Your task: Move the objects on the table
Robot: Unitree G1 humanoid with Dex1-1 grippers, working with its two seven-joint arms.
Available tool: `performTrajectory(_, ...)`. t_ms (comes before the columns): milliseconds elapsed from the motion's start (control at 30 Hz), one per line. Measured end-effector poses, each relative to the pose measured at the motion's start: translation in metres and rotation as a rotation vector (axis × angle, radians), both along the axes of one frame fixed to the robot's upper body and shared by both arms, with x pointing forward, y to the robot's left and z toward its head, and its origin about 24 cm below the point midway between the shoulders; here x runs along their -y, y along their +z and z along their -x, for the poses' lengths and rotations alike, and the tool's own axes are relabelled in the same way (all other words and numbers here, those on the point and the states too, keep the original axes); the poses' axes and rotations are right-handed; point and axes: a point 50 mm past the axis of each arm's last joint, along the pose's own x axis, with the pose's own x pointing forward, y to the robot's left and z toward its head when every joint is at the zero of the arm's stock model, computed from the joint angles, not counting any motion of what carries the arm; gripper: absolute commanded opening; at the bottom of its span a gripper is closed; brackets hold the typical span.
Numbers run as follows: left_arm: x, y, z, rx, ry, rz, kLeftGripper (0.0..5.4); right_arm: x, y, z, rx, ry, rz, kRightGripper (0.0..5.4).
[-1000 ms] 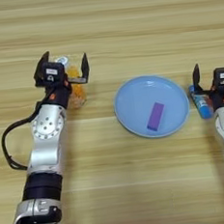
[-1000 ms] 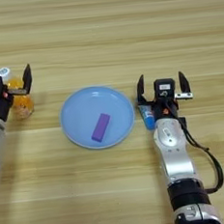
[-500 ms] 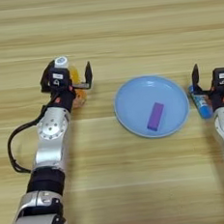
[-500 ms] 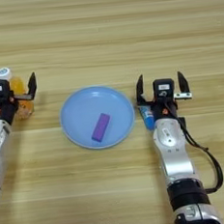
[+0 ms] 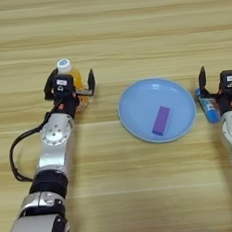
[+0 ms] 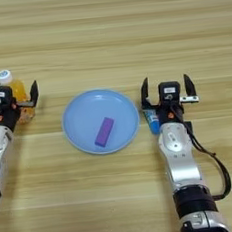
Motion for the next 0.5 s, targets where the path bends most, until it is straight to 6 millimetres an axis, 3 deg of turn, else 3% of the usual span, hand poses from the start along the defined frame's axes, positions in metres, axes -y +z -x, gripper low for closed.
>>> performTrajectory(400,0.0003,-0.0098,0.0016,-0.030,-0.001,-0.001,3.41,-0.0002,-0.0003,0.0000,-0.001,0.000,0.000,5.40)
performTrajectory(500,0.0012,-0.0097,0.0018,-0.028,-0.005,-0.002,3.37,-0.0002,-0.0004,0.0000,-0.001,0.000,0.000,5.40)
